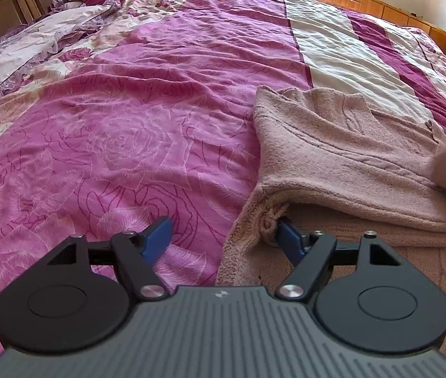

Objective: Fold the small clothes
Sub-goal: 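Fold the hem up toward the collar and open the right gripper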

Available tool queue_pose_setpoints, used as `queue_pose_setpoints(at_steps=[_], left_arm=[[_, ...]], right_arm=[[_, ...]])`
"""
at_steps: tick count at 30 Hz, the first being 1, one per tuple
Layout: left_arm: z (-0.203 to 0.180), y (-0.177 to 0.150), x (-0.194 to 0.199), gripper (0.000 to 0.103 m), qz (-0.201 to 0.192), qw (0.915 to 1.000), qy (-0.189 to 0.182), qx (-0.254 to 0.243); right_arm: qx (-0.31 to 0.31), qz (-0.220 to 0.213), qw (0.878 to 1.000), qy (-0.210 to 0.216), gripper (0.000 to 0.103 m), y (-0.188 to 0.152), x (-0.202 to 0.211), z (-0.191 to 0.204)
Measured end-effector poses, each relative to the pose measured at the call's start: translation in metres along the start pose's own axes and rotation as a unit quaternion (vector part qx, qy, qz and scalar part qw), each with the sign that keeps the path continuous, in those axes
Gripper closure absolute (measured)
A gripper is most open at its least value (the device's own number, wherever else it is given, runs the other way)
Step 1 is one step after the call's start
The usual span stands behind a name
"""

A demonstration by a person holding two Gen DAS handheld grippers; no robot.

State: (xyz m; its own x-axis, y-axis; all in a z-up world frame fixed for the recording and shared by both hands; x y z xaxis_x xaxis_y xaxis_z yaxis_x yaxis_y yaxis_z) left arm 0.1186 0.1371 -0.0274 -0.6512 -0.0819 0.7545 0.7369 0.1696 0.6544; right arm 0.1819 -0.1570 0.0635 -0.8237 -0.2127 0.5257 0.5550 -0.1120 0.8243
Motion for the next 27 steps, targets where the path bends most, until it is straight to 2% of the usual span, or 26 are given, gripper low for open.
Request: queue_pose_setpoints(at_steps=[3,6,10,15,20,27], left_arm=[[0.000,0.001,0.000,0.023,0.000,1.0000,0.003,-0.003],[0.000,0.001,-0.001,0.023,0.001,1.0000,0.004,-0.004],[0.001,0.000,-0.002,0.021,0.002,1.0000,0.001,0.001],[0.002,-0.001,-0.002,0.020,-0.003,0.9998,-0.009,-0.015],[0.006,-0.001,-0.007,0.016,-0.006,0.9995,-0.023,-0.023],[0.009,-0.001,-0.010,0.015,-0.012,0.9988,-0.036,-0.032]], right_arm=[[-0.055,-0.011,0.998,-0.042,0.093,-0.006,0.010,-0.052],[-0.114,0.003,0.991,-0.073,0.093,-0.024,0.009,-0.097],[-0.145,0.013,0.982,-0.118,0.090,-0.053,0.002,-0.131],[-0.181,-0.023,0.977,-0.109,0.090,-0.069,0.012,-0.134],[-0.165,-0.023,0.980,-0.110,0.064,-0.067,0.027,-0.119],[-0.140,-0.006,0.983,-0.117,0.061,-0.060,0.035,-0.104]])
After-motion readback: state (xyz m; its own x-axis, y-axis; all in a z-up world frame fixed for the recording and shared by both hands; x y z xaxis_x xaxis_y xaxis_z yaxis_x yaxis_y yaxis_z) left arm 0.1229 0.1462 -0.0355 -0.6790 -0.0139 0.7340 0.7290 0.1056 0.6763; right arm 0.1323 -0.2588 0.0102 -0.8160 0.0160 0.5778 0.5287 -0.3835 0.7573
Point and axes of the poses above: each gripper's, at about its wrist camera, not at the fingertips, and x roughly against the way its jaws point, z to its left, y to its top, the point moved 8 cm from there along -x, roughly the way its jaws point, and after that the axes turned 4 degrees about z, right-handed, at the moved point
